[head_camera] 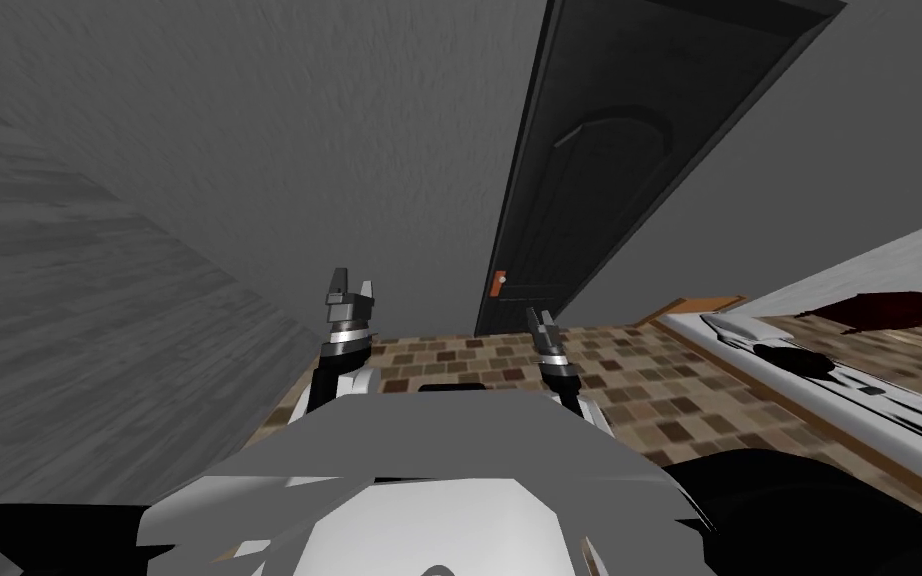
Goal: Pull the door open
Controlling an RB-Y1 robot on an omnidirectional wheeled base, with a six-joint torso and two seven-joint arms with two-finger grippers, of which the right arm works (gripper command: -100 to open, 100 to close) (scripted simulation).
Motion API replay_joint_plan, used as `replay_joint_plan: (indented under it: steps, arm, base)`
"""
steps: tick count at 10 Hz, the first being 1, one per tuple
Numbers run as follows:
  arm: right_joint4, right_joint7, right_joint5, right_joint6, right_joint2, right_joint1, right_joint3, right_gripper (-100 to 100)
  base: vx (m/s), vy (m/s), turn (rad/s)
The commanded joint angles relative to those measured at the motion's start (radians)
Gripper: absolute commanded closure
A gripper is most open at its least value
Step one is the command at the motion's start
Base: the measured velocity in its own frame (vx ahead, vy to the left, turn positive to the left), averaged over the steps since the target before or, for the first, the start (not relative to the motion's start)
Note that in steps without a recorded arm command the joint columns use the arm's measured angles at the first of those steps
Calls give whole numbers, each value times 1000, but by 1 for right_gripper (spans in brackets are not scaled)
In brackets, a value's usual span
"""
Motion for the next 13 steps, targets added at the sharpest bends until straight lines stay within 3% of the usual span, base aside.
replay_joint_plan:
  steps: [1,7,13]
  arm:
    - [28,29,33,-4,-2,14,-17,-100]
    - [131,127,147,-28,23,53,-58,-100]
    - [232,223,259,-51,73,92,-99,-100]
  base:
    - [219,-20,106]
    - [182,-63,89]
    - [183,-60,80]
